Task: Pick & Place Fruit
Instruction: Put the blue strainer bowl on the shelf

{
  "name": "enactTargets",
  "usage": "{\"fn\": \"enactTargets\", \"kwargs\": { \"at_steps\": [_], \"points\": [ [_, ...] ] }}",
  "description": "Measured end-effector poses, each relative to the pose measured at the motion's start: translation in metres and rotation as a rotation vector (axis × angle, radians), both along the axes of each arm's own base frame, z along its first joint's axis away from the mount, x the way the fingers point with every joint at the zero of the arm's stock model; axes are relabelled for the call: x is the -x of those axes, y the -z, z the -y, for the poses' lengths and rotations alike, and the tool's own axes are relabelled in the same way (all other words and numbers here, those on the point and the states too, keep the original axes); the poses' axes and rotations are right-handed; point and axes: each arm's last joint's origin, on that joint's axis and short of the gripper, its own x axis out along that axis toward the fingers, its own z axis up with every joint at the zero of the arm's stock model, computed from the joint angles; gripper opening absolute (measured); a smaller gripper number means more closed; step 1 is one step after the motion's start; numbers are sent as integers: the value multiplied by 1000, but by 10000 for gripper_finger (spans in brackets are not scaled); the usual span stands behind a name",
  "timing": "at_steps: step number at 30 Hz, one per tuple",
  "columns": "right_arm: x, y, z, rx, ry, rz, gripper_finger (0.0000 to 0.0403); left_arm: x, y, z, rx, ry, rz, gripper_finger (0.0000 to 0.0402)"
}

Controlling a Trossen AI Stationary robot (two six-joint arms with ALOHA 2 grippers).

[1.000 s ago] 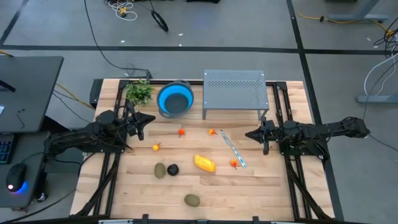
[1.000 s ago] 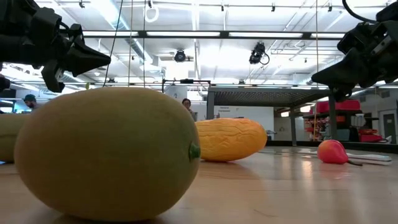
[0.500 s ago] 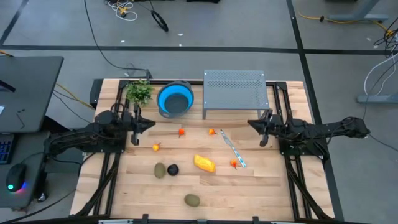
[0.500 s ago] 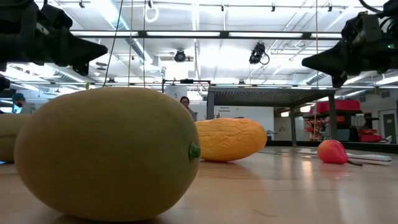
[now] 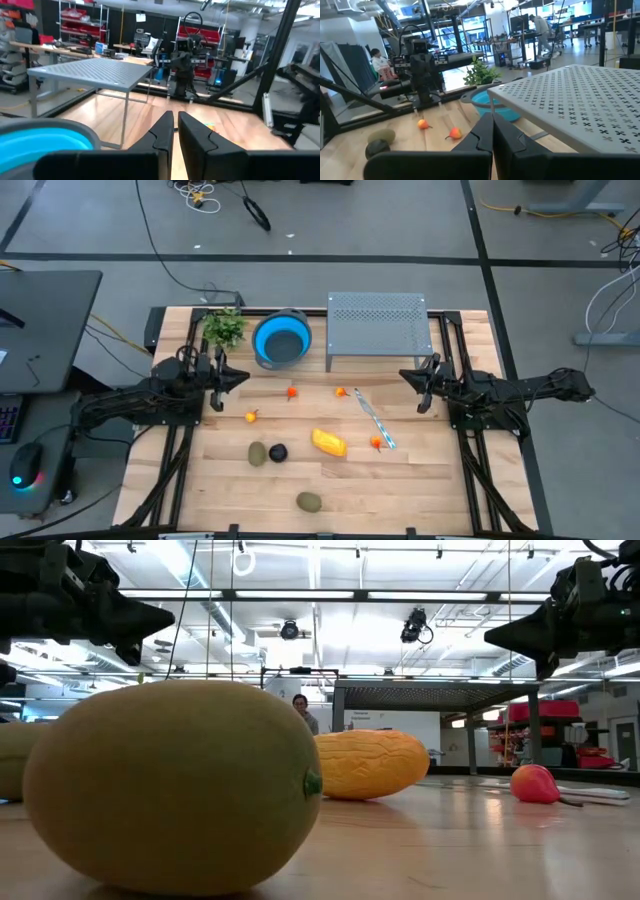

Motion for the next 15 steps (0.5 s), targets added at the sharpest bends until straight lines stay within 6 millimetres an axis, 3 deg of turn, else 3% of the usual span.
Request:
{"fn": "enactTargets", "kwargs": {
  "at_steps": [5, 15],
  "points": [
    [-1, 2, 0, 1, -7, -21, 3, 1, 0, -4, -19, -129, 9, 32],
    [-7, 10, -1, -1, -25, -103, 3, -16, 17, -3, 163, -83, -121, 40]
  ]
}}
